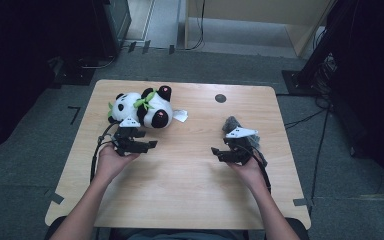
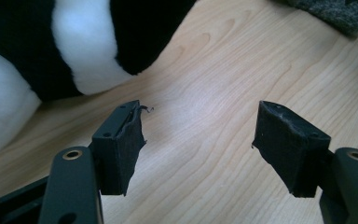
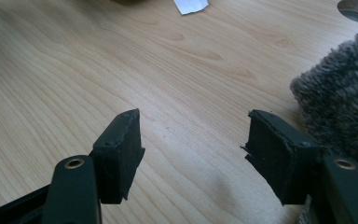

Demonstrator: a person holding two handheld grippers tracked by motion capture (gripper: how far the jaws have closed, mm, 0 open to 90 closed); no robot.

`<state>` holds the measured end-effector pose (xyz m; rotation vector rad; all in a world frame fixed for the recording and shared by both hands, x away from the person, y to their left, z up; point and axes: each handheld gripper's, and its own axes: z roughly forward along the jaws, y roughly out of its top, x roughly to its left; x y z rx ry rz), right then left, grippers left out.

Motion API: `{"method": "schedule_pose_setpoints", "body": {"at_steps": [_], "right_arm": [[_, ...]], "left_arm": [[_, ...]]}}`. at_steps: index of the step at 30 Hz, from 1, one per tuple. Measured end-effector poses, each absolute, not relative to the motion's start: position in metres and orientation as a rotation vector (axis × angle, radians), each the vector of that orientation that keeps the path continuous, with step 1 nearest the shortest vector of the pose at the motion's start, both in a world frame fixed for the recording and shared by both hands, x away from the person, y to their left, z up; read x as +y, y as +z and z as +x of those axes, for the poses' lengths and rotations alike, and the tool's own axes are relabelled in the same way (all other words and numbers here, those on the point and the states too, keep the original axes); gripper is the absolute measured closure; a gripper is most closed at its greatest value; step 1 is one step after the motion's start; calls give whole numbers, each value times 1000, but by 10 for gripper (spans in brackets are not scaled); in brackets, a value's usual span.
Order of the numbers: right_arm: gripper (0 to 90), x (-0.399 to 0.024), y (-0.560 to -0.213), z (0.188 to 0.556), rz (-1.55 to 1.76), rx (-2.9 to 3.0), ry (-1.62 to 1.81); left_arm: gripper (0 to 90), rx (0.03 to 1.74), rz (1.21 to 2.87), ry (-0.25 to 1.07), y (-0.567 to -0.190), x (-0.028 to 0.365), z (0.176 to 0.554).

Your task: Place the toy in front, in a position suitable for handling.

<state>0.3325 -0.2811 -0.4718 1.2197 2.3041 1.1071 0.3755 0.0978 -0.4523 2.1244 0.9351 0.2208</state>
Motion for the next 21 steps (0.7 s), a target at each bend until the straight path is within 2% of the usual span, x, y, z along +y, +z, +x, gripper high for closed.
{"method": "schedule_pose_setpoints", "body": {"at_steps": [21], "right_arm": [[416,-299,-468,331,1232,2294,1078]], "left_arm": [[330,941,2102,278,-420,111,401]]}}
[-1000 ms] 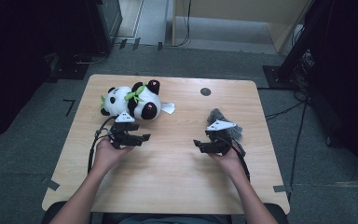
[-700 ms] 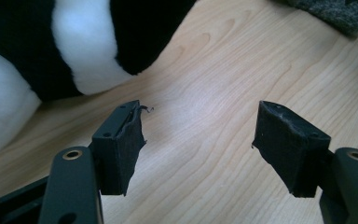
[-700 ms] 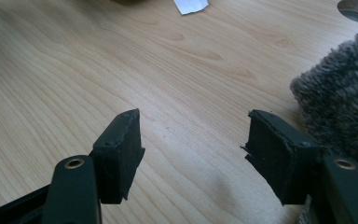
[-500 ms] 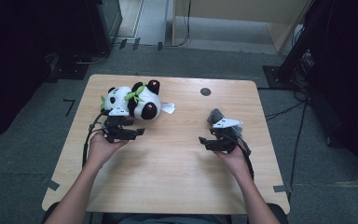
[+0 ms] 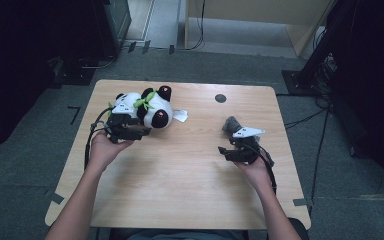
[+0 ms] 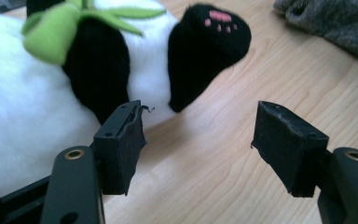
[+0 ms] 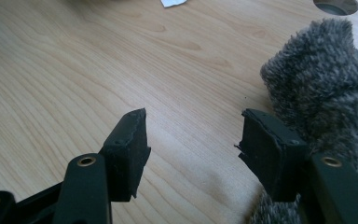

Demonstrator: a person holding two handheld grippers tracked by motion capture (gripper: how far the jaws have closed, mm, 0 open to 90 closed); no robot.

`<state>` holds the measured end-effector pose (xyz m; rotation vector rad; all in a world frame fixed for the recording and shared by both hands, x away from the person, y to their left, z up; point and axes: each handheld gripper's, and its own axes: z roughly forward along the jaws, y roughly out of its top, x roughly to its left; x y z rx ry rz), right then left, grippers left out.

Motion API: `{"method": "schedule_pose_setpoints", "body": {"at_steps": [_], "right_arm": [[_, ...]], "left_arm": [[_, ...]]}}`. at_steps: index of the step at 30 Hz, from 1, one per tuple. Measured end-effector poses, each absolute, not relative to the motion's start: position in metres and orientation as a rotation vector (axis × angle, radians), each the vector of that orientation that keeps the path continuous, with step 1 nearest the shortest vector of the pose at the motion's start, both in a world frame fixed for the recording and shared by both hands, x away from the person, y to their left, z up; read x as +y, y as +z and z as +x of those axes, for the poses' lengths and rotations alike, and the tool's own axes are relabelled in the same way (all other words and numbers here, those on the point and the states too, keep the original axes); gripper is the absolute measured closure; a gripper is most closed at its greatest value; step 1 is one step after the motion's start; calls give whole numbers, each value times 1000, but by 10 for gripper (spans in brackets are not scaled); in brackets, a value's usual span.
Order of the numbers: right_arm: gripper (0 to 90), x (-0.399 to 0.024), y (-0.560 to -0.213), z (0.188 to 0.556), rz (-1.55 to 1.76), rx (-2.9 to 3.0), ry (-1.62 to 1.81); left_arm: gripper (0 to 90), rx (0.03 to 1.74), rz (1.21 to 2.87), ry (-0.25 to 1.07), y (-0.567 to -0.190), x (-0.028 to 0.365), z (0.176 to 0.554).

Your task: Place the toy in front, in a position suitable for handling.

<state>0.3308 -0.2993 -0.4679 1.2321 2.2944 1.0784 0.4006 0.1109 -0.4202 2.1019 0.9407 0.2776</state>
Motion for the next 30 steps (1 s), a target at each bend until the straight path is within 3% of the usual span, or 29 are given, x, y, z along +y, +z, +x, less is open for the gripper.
{"method": "schedule_pose_setpoints", "body": {"at_steps": [18,30], "right_arm": [[440,-309,-465,332,1265,2258,1097],[445,-318,-461,329,1283,2215,1099]], "left_arm": [[334,943,2073,350,-401,118,430],[345,991,2047,388,-410,125,456]]}}
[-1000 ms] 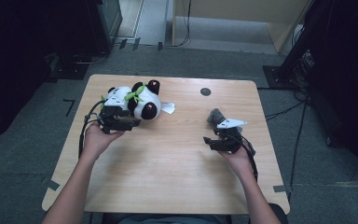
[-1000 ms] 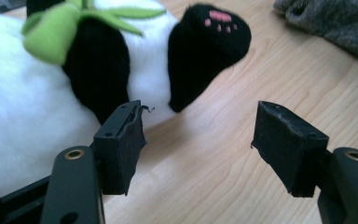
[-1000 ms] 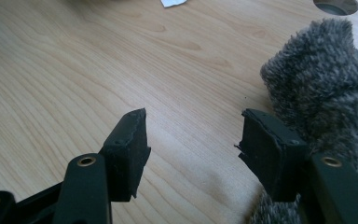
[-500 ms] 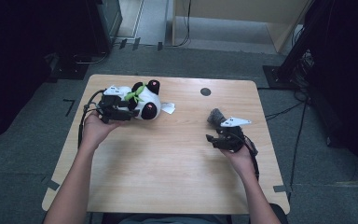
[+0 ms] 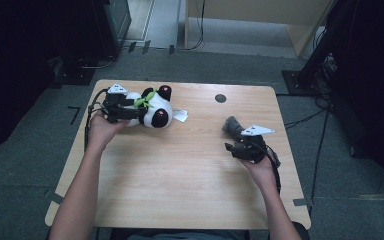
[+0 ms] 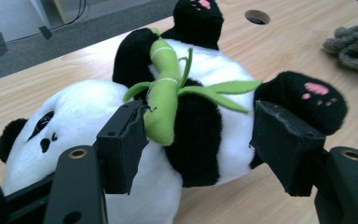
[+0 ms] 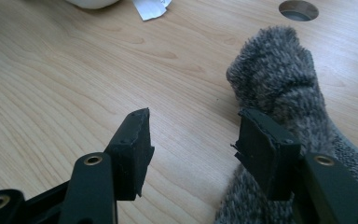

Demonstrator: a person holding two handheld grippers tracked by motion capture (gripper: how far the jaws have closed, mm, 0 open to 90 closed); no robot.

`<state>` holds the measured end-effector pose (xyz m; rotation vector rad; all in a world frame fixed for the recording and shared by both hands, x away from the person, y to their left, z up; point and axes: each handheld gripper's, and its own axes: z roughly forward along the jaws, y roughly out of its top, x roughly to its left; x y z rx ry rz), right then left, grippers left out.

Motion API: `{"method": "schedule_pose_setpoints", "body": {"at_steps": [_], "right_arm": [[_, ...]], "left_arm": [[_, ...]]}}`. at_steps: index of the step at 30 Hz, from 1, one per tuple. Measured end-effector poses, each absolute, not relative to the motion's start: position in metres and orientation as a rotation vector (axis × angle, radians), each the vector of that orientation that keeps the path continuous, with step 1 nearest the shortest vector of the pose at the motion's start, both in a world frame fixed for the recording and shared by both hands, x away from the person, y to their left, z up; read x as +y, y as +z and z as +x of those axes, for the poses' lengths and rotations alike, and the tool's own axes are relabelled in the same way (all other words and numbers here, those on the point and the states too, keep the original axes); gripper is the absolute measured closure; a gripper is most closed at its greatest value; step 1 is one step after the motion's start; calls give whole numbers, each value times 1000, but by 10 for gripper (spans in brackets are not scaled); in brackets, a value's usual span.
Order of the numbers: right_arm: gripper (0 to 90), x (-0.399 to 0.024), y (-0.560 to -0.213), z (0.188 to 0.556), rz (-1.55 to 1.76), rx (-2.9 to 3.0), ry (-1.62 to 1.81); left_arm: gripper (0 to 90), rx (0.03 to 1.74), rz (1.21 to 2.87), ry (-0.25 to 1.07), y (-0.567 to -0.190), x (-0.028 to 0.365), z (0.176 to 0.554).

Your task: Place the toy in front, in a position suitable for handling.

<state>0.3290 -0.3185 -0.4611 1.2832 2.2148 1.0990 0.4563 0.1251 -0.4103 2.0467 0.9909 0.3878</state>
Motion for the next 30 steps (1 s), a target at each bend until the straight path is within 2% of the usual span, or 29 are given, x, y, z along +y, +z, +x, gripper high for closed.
{"method": "schedule_pose_setpoints", "body": {"at_steps": [5,8,14,19,23,30], "right_arm": [[445,-324,-459,328,1295,2187,1094],[448,-325,-454,324,1273,2155,1121],[449,-324,-455,328,1272,2159,1100],[449,-329,-457,335,1294,2145,1072],[461,-338,-459,340,1324,2133,1053],[477,-352,-460,347,1404,2073,1093]], "left_arm": [[337,1011,2045,370,-417,125,463],[336,1006,2030,409,-415,126,463],[371,1009,2032,388,-423,123,467],[437,1011,2032,310,-433,119,472],[476,1010,2044,344,-435,115,471],[615,1005,2016,255,-437,121,472]]}}
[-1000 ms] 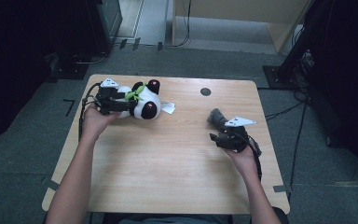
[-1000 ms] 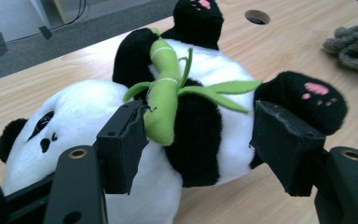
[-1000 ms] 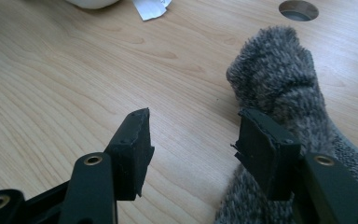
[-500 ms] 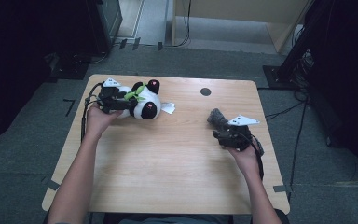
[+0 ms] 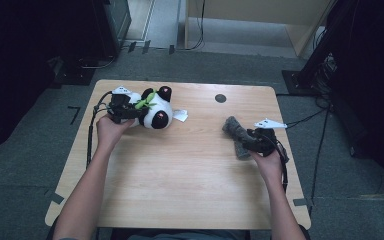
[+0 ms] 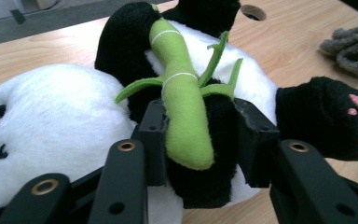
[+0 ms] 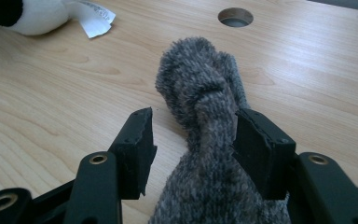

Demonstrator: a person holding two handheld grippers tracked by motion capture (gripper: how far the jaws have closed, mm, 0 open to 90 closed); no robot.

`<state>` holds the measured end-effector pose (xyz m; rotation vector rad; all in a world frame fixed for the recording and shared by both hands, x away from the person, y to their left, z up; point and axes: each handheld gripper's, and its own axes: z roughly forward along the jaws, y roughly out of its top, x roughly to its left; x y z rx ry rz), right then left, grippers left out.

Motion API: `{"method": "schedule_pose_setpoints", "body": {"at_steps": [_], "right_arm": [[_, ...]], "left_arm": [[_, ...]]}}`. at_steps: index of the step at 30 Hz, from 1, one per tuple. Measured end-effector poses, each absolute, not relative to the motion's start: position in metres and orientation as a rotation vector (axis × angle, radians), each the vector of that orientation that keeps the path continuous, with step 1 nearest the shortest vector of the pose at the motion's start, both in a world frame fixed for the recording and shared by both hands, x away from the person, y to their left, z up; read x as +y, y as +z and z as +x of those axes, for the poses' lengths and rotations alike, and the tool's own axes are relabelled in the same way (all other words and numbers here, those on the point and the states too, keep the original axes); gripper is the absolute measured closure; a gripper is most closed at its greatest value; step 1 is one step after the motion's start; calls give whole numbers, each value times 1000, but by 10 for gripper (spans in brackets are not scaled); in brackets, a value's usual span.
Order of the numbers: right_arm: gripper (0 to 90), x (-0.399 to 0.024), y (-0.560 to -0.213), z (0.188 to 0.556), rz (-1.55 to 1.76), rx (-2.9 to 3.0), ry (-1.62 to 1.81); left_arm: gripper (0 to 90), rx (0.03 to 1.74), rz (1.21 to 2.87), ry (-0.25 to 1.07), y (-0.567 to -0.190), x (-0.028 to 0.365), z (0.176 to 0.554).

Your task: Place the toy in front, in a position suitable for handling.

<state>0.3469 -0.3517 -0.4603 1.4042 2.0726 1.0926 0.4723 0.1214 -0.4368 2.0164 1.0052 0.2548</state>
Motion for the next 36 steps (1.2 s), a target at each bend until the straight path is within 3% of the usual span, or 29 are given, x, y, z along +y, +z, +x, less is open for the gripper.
{"method": "schedule_pose_setpoints", "body": {"at_steps": [10,18,36], "right_arm": [[480,-355,-462,346,1417,2079,1059],[488,-361,-461,345,1429,2058,1068],[530,-355,-464,358,1416,2089,1057]], "left_arm": [[695,1019,2040,297,-428,114,465],[699,1012,2022,248,-420,104,452],[702,989,2015,210,-418,65,387]]}}
